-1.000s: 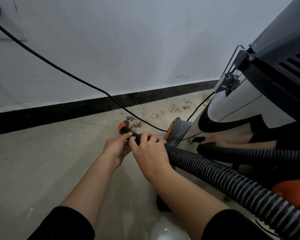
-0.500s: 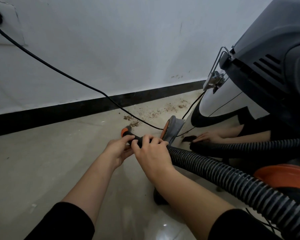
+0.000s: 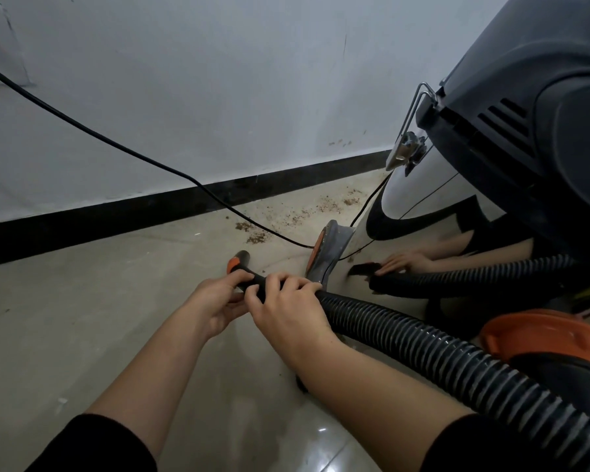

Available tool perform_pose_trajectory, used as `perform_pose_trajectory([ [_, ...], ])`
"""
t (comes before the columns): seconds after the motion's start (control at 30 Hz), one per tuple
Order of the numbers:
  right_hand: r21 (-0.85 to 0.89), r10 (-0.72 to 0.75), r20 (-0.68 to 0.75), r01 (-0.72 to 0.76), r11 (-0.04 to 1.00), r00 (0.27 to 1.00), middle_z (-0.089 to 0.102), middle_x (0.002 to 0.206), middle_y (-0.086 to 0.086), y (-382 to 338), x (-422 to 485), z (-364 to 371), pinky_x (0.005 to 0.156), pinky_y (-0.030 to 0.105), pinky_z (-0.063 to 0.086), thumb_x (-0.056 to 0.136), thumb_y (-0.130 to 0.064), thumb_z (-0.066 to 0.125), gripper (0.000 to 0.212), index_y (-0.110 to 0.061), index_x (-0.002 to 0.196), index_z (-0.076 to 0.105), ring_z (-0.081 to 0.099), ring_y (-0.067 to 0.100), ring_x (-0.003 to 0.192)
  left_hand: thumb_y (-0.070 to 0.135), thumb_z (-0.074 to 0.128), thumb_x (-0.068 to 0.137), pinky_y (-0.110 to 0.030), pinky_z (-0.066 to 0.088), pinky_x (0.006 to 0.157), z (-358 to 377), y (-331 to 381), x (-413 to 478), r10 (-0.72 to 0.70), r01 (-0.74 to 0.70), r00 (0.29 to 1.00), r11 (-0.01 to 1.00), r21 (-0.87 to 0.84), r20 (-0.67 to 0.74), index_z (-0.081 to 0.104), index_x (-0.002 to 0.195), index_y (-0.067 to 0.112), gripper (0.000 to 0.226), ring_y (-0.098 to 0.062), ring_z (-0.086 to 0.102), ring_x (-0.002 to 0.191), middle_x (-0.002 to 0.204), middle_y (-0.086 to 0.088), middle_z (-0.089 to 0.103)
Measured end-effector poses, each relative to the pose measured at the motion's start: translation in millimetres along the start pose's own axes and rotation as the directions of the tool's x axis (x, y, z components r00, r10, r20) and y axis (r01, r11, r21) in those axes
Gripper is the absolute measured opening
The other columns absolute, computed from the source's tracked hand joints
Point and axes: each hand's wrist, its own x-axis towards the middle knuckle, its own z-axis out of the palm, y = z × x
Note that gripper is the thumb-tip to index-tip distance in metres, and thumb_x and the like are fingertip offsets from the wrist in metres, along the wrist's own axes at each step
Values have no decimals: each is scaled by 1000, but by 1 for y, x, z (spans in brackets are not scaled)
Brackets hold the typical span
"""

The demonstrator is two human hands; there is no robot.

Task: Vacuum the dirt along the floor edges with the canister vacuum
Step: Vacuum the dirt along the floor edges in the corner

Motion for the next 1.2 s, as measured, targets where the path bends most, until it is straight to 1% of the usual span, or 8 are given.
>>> perform_pose_trajectory([
  [0.17, -1, -29, 5, 29, 1000, 1000, 37, 125, 41, -7, -13, -2, 75, 60, 49, 99, -9, 35, 44, 0, 140, 21, 54, 52, 97, 4, 61, 91, -24, 53, 44, -7, -4, -16, -32, 32, 999, 999, 32, 13, 58, 113, -6, 25, -20, 65, 54, 81, -21, 64],
  [0.3, 10, -6, 22, 6, 1000, 1000, 37, 125, 39, -4, -22, -3, 76, 61, 48, 99, -7, 36, 42, -1, 138, 22, 54, 52, 99, 3, 60, 91, -24, 52, 42, 1, -9, -23, -42, 41, 999, 998, 38, 31, 57, 107, -3, 17, -17, 64, 45, 79, -19, 62],
  [0.47, 9, 20, 65, -21, 1000, 998, 37, 126, 39, 3, -34, -2, 77, 60, 48, 97, -6, 39, 43, -1, 137, 22, 53, 52, 101, 1, 59, 91, -26, 53, 43, 14, -15, -25, -56, 53, 995, 998, 32, 77, 58, 95, 5, 5, -15, 65, 47, 78, -15, 63],
  [0.6, 18, 33, 96, -35, 999, 995, 35, 127, 39, 8, -38, -1, 78, 59, 48, 96, -8, 43, 48, -2, 138, 22, 53, 52, 103, 2, 60, 91, -25, 53, 42, 23, -19, -24, -63, 60, 993, 997, 38, 97, 58, 102, 0, 11, -16, 65, 46, 81, -17, 63],
  [0.7, 6, 35, 96, -36, 999, 995, 36, 127, 38, 10, -38, 0, 78, 59, 48, 96, -9, 43, 47, -2, 138, 22, 53, 52, 102, 2, 61, 91, -26, 53, 43, 25, -19, -21, -65, 62, 994, 998, 30, 91, 58, 105, 2, 14, -19, 65, 51, 81, -18, 63],
  [0.87, -2, 22, 84, -22, 1000, 996, 37, 126, 37, 10, -28, 0, 78, 60, 48, 95, -11, 47, 50, -2, 138, 23, 53, 52, 101, 2, 60, 91, -25, 51, 41, 23, -16, -16, -46, 46, 997, 999, 10, 64, 58, 105, 0, 15, -16, 64, 45, 77, -15, 62],
  [1.07, -11, -1, 31, 1, 1000, 1000, 38, 126, 37, 7, -13, 0, 78, 60, 48, 98, -7, 38, 45, -1, 140, 22, 54, 50, 100, 7, 62, 91, -23, 52, 42, 13, -8, -8, -32, 32, 999, 999, -17, 15, 57, 107, -1, 19, -20, 64, 57, 79, -18, 64],
  [1.2, -3, -4, 26, 4, 1000, 1000, 37, 126, 38, 4, 2, 0, 78, 60, 48, 99, -7, 36, 45, -1, 141, 21, 53, 51, 100, 7, 63, 90, -22, 49, 39, 10, -4, -2, -1, 0, 1000, 998, -62, -29, 60, 106, -2, 18, -16, 63, 42, 68, -16, 63],
])
